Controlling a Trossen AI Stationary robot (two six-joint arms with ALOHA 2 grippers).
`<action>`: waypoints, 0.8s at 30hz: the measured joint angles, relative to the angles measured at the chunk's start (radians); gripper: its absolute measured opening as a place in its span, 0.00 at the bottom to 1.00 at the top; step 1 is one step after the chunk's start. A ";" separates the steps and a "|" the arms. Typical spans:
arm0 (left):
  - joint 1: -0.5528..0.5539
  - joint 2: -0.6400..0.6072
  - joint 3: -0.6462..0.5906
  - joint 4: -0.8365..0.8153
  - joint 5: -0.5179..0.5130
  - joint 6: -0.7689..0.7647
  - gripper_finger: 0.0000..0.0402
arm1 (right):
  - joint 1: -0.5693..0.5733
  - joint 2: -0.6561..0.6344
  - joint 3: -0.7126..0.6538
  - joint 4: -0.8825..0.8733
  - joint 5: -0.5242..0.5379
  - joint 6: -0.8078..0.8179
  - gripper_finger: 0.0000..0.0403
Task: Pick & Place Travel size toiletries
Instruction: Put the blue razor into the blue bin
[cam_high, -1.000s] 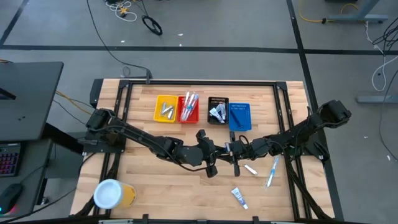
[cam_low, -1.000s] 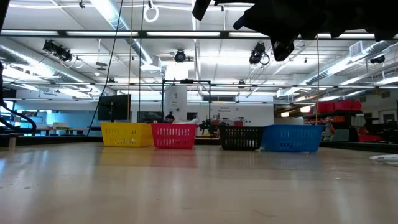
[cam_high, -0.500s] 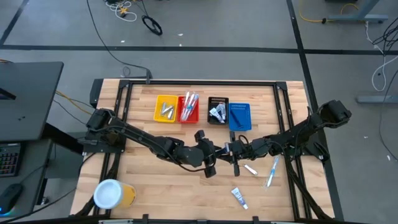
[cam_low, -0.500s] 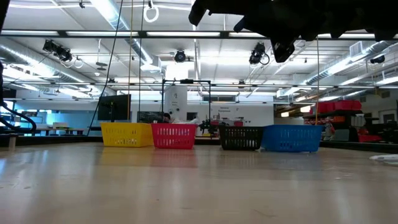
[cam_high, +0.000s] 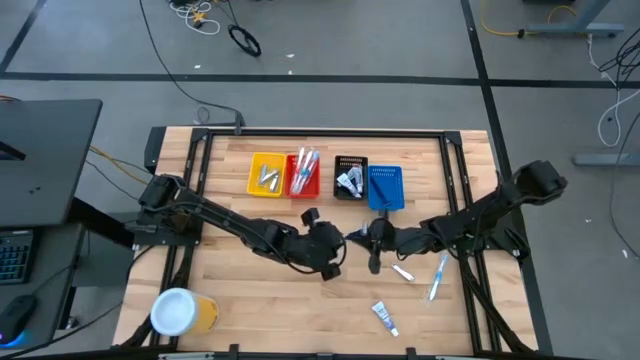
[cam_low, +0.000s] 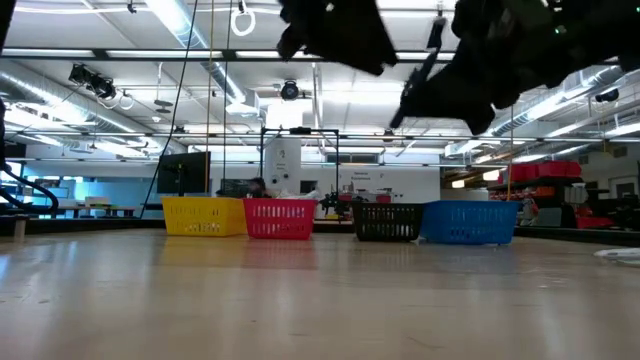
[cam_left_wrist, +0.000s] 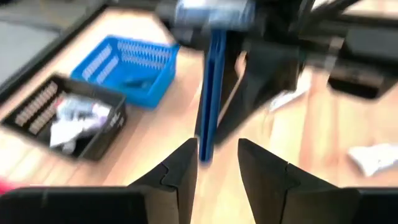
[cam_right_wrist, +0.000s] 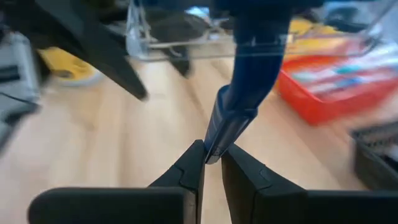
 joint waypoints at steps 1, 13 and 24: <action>0.000 0.000 0.000 -0.033 0.002 -0.020 0.31 | 0.000 -0.008 0.000 -0.037 0.021 0.014 0.12; 0.000 0.000 -0.008 -0.144 0.002 -0.146 0.31 | -0.100 -0.152 0.000 -0.583 0.360 0.207 0.12; 0.000 0.000 -0.009 -0.121 -0.007 -0.144 0.31 | -0.469 -0.127 0.000 -0.725 0.112 0.254 0.12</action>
